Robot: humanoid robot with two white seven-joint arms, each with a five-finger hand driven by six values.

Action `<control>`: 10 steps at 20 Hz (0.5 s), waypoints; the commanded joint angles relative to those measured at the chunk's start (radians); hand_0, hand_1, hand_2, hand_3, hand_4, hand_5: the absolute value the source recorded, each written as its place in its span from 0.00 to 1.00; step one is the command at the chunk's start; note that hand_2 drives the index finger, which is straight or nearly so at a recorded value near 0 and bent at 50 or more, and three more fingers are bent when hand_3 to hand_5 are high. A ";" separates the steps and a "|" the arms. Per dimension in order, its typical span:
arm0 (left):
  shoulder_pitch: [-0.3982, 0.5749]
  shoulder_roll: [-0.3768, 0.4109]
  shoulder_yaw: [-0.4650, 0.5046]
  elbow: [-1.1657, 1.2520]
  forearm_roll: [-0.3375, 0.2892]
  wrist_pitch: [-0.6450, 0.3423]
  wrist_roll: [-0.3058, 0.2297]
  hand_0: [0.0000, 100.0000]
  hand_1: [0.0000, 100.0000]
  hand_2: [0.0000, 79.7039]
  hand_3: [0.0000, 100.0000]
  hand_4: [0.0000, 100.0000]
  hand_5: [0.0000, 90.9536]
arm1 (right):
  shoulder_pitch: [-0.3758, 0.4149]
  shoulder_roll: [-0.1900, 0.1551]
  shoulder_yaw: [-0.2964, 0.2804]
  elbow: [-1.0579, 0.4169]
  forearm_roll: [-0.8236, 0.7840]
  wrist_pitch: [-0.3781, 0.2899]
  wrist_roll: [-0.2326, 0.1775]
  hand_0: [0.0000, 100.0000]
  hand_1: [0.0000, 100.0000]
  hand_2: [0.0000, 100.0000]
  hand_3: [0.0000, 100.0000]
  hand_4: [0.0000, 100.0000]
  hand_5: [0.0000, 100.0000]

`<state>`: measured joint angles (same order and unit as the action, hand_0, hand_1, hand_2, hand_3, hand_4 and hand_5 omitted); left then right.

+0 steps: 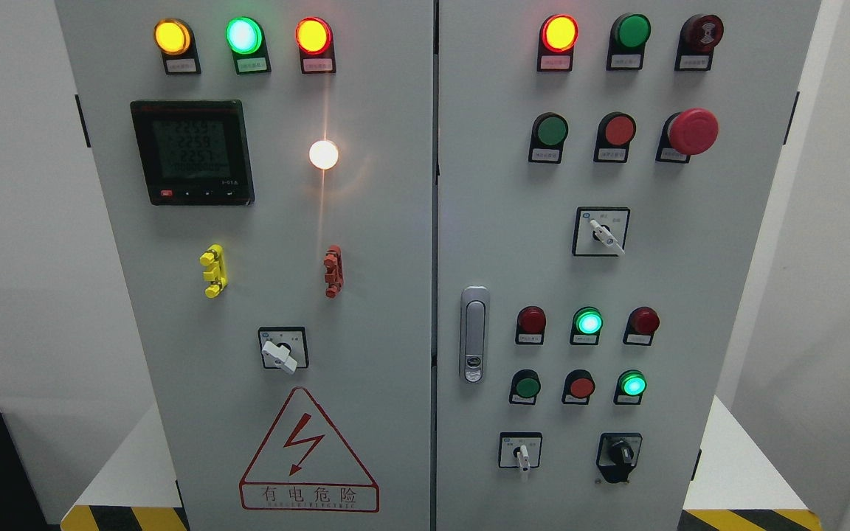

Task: Flip black knob to close circuit

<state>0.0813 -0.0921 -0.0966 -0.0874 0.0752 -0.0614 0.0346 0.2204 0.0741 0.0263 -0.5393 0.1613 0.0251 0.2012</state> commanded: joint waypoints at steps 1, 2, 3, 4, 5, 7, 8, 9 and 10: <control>0.000 0.000 0.000 0.000 0.000 0.000 0.001 0.12 0.56 0.00 0.00 0.00 0.00 | 0.001 -0.028 -0.019 -0.327 0.167 0.033 -0.002 0.00 0.19 0.00 0.01 0.00 0.00; 0.000 0.000 0.000 0.000 0.000 0.000 0.001 0.12 0.56 0.00 0.00 0.00 0.00 | 0.001 -0.028 -0.025 -0.370 0.203 0.042 0.001 0.00 0.19 0.00 0.02 0.00 0.00; 0.000 0.000 0.000 0.000 0.000 0.000 0.001 0.12 0.56 0.00 0.00 0.00 0.00 | 0.001 -0.028 -0.029 -0.410 0.251 0.047 0.003 0.00 0.21 0.00 0.03 0.00 0.00; 0.000 0.000 0.000 0.000 0.000 0.000 0.001 0.12 0.56 0.00 0.00 0.00 0.00 | 0.001 -0.028 -0.042 -0.453 0.311 0.045 0.006 0.00 0.22 0.00 0.04 0.00 0.00; 0.000 0.000 0.000 0.000 0.000 0.000 0.001 0.12 0.56 0.00 0.00 0.00 0.00 | -0.001 -0.028 -0.055 -0.493 0.364 0.045 0.009 0.00 0.22 0.01 0.05 0.00 0.00; 0.000 0.000 0.000 0.000 0.000 0.000 0.001 0.12 0.56 0.00 0.00 0.00 0.00 | -0.003 -0.028 -0.072 -0.575 0.469 0.044 0.012 0.01 0.21 0.08 0.13 0.06 0.00; 0.000 0.000 0.000 0.000 0.000 0.000 0.001 0.12 0.56 0.00 0.00 0.00 0.00 | -0.004 -0.028 -0.081 -0.615 0.518 0.044 0.023 0.01 0.22 0.09 0.15 0.08 0.00; 0.000 0.000 0.000 0.000 0.000 0.000 0.001 0.12 0.56 0.00 0.00 0.00 0.00 | -0.004 -0.027 -0.091 -0.661 0.562 0.042 0.038 0.01 0.22 0.14 0.20 0.14 0.00; 0.000 0.000 0.000 0.000 0.000 0.000 0.001 0.12 0.56 0.00 0.00 0.00 0.00 | -0.004 -0.027 -0.098 -0.707 0.599 0.044 0.052 0.02 0.22 0.20 0.29 0.24 0.00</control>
<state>0.0813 -0.0920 -0.0966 -0.0875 0.0752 -0.0614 0.0346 0.2195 0.0579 0.0196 -0.8539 0.5298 0.0679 0.2262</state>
